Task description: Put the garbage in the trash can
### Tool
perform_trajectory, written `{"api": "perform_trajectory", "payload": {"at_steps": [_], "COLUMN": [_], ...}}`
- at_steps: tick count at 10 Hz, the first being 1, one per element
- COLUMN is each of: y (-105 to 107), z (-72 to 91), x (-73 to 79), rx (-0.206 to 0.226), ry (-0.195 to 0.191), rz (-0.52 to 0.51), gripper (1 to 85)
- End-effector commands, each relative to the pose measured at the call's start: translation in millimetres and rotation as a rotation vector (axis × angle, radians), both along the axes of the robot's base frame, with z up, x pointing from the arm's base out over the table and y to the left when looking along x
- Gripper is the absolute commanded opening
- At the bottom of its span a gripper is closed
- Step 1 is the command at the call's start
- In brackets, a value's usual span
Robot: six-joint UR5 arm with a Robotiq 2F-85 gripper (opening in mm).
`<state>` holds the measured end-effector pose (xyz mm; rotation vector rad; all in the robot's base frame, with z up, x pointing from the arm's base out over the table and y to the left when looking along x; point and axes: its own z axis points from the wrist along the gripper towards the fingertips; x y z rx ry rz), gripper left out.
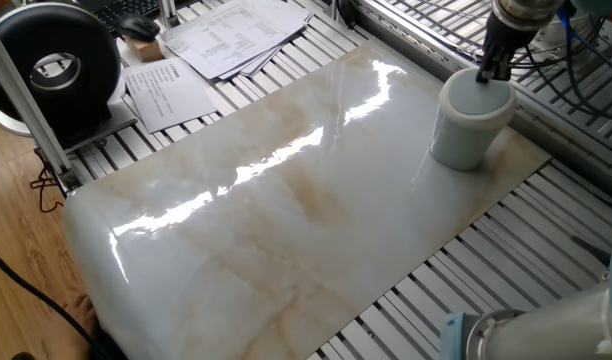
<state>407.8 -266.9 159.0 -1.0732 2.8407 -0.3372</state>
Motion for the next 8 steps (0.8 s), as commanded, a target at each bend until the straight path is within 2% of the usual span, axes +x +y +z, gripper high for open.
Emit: {"api": "perform_trajectory", "payload": {"at_steps": [1,2,5,7,8], "y": [6,10,17,40,63], "z": [16.4,27.7,36.9,42.4,38.2], "x": [-5.5,-9.1,-3.9,10.3,24.5], "rx": [0.005,0.001,0.007,0.013,0.037], "ry": [0.021,0.041,0.036,0.033,0.023], "rz": [-0.014,-0.022,-0.031,-0.056,-0.076], "gripper": [1.7,1.7,1.7,1.7,1.7]}}
